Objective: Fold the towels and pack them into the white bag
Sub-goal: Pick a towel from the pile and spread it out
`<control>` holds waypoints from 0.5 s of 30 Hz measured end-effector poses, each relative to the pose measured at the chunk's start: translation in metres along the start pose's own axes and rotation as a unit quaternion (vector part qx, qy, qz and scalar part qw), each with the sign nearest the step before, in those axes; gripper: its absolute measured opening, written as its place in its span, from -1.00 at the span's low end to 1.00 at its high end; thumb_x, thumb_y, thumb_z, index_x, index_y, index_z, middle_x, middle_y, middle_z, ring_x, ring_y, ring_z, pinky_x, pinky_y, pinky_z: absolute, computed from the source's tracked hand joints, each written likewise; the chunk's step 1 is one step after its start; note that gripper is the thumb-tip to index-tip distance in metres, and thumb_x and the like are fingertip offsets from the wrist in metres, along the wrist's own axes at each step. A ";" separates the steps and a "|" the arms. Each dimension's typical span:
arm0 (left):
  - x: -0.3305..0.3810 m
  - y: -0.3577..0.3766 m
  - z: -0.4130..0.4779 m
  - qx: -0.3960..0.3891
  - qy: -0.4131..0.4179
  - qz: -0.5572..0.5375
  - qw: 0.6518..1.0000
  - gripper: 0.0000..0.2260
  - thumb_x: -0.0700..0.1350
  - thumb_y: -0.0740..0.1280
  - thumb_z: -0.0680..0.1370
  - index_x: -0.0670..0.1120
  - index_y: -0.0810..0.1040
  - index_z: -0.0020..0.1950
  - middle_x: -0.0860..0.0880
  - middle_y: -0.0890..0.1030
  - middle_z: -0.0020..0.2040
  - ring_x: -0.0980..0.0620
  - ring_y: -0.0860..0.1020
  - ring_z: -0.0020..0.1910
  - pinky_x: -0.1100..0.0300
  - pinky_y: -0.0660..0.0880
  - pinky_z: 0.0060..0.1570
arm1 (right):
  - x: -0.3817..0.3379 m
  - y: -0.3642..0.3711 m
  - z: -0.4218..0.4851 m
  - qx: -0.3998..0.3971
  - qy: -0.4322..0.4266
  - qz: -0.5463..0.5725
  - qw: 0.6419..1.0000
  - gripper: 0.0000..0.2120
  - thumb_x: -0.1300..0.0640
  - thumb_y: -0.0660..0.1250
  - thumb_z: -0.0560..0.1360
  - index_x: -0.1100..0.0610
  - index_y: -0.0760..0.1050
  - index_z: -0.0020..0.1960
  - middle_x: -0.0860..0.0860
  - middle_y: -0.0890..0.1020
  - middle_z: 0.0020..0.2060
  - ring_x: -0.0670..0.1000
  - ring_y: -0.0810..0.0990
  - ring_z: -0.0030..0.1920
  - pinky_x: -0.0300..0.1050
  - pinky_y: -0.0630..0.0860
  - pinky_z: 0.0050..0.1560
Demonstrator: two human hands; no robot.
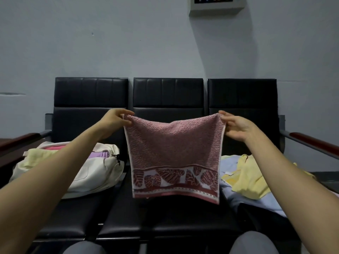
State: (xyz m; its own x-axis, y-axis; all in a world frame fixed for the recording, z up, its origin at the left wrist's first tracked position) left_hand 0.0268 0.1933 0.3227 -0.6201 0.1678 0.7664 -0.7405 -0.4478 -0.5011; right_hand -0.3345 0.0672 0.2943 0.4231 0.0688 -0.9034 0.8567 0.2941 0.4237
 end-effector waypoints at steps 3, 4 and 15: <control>0.001 -0.009 -0.002 0.042 0.008 0.059 0.997 -0.68 -0.34 0.39 0.48 -0.18 0.57 0.23 -0.15 0.61 0.09 -0.08 0.55 0.11 0.07 0.45 0.20 | -0.021 -0.008 -0.008 0.076 -0.151 -0.152 0.974 -0.80 0.44 0.33 0.45 0.21 0.57 -0.01 0.05 0.64 -0.22 -0.01 0.59 -0.16 -0.28 0.59 -0.24; 0.003 -0.013 -0.004 0.059 0.017 0.068 0.996 -0.69 -0.32 0.39 0.48 -0.17 0.58 0.22 -0.15 0.61 0.10 -0.08 0.55 0.11 0.04 0.46 0.20 | -0.027 -0.008 -0.013 0.088 -0.197 -0.231 0.949 -0.76 0.43 0.38 0.43 0.23 0.59 0.05 0.04 0.64 -0.16 -0.03 0.60 -0.13 -0.30 0.57 -0.17; 0.028 -0.032 0.007 0.140 0.097 0.143 0.975 -0.80 -0.13 0.45 0.48 -0.16 0.66 0.06 -0.13 0.59 -0.04 -0.02 0.50 -0.07 0.08 0.45 -0.07 | -0.057 0.001 -0.028 0.179 -0.372 -0.445 0.795 -0.90 0.23 0.39 0.50 0.17 0.54 0.00 0.00 0.54 -0.08 -0.11 0.50 -0.12 -0.40 0.37 -0.18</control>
State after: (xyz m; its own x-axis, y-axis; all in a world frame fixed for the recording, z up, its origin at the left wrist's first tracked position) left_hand 0.0351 0.2060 0.3633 -0.8484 0.1523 0.5070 -0.4476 -0.7178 -0.5333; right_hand -0.3658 0.0900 0.3442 -0.4541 -0.6361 -0.6239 0.8871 -0.3881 -0.2500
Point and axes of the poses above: each hand's wrist, its own z-axis towards the middle knuckle, its own y-axis out of the palm, x = y × z, the point moved 6 cm from there along z, towards the middle knuckle
